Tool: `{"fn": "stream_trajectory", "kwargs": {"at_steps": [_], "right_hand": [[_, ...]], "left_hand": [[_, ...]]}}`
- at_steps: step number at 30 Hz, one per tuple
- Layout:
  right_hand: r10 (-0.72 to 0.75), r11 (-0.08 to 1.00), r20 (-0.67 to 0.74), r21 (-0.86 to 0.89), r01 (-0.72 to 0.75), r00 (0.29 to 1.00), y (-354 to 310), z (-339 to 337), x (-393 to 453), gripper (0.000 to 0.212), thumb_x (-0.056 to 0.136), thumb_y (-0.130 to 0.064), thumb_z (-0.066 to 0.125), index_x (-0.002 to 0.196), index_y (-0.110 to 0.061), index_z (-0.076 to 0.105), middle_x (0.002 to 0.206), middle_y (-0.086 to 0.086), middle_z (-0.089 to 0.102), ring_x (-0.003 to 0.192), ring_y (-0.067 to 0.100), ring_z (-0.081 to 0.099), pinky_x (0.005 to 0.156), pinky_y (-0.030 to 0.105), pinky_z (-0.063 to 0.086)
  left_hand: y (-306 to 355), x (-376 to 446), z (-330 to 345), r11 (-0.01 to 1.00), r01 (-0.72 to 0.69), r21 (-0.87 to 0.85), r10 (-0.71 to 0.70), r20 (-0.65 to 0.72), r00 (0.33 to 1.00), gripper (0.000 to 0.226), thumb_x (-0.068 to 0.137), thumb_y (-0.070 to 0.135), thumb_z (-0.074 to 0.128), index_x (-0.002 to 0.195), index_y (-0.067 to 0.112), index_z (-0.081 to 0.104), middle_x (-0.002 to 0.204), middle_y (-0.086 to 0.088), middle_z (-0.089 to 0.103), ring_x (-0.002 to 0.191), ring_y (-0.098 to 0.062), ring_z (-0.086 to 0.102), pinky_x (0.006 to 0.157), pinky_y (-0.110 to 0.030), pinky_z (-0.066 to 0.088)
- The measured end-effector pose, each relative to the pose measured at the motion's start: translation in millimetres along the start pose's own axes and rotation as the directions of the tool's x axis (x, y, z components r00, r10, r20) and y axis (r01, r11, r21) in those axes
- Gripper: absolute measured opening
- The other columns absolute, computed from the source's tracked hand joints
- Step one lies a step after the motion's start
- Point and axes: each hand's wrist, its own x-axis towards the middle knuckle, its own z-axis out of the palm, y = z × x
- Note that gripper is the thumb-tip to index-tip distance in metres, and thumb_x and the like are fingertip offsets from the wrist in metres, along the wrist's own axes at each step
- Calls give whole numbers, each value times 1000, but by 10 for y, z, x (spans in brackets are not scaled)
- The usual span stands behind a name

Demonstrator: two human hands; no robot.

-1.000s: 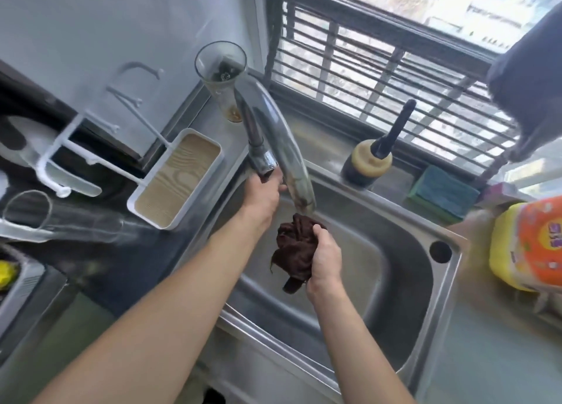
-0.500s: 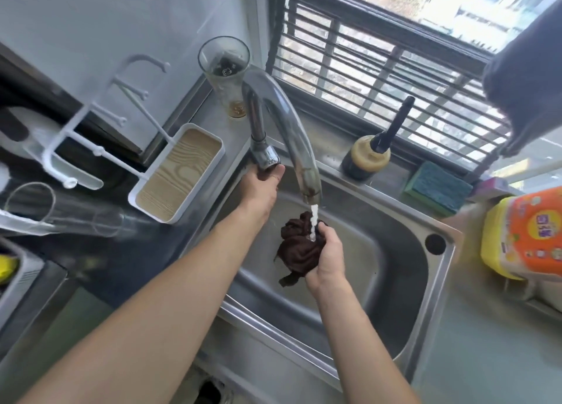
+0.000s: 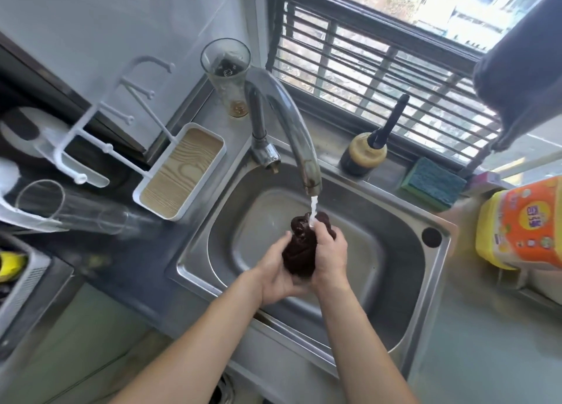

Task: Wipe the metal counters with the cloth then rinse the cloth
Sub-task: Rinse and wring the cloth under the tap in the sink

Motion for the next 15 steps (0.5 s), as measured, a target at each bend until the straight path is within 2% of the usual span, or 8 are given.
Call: {"fn": "stream_trajectory", "kwargs": {"at_steps": [2, 3, 5, 7, 9, 11, 14, 15], "right_hand": [[-128, 970, -80, -217, 108, 988, 22, -53, -17, 28, 77, -29, 76, 100, -20, 62, 91, -3, 71, 89, 21, 69, 93, 45, 57], [-164, 957, -114, -260, 130, 980, 18, -81, -36, 28, 78, -25, 74, 101, -22, 59, 91, -7, 70, 89, 18, 67, 96, 46, 55], [-194, 956, -151, -250, 153, 969, -12, -132, -68, 35, 78, -24, 71, 109, -25, 55, 93, -13, 69, 90, 15, 67, 96, 44, 54], [-184, 964, -130, -219, 153, 974, -28, -168, -48, 45, 73, -31, 67, 115, -26, 54, 98, -13, 69, 96, 15, 68, 98, 41, 54], [-171, 964, -62, -217, 154, 983, -20, -173, -19, 42, 73, -32, 71, 113, -23, 60, 101, -8, 69, 99, 15, 67, 99, 38, 54], [-152, 970, -24, -195, 144, 988, 6, -159, 20, 30, 80, -21, 81, 105, -16, 66, 98, 0, 71, 92, 18, 67, 93, 39, 55], [-83, 997, -2, 0, 83, 997, 6, -140, 32, 17, 88, -8, 76, 101, -6, 66, 90, 8, 70, 82, 21, 66, 83, 39, 57], [-48, 996, 1, 71, 47, 999, -20, -130, 14, 14, 91, -6, 73, 102, -5, 64, 88, 8, 69, 78, 20, 66, 78, 36, 57]], "left_hand": [[28, 10, 42, 998, -60, 21, 61, -84, 995, 37, 103, 35, 48, 126, 10, 63, 107, -15, 72, 88, -29, 70, 77, -43, 59], [40, 32, 41, 995, -92, 38, 96, -135, 986, 30, 101, 25, 52, 124, 8, 62, 102, -14, 72, 86, -27, 69, 73, -40, 61], [85, 57, 6, 986, -157, 52, 165, -221, 961, 22, 98, 13, 56, 120, 8, 59, 100, -14, 68, 88, -27, 66, 67, -38, 61], [153, 56, -49, 977, -209, 39, 212, -277, 937, 20, 95, 8, 57, 115, 8, 59, 103, -16, 67, 93, -29, 65, 71, -43, 60], [194, 42, -83, 974, -228, 12, 221, -295, 929, 23, 93, 10, 57, 115, 6, 61, 110, -17, 67, 103, -31, 65, 78, -47, 59], [190, 54, -99, 978, -208, -19, 195, -276, 941, 28, 93, 20, 56, 117, 5, 62, 112, -18, 70, 107, -34, 66, 77, -50, 59], [143, 80, -80, 996, -91, 3, 89, -204, 975, 42, 97, 46, 51, 113, 9, 65, 100, -18, 73, 96, -40, 69, 84, -58, 56], [129, 102, -73, 999, -49, 0, 48, -179, 983, 48, 98, 52, 48, 115, 10, 63, 104, -20, 72, 97, -42, 69, 89, -60, 54]]}}
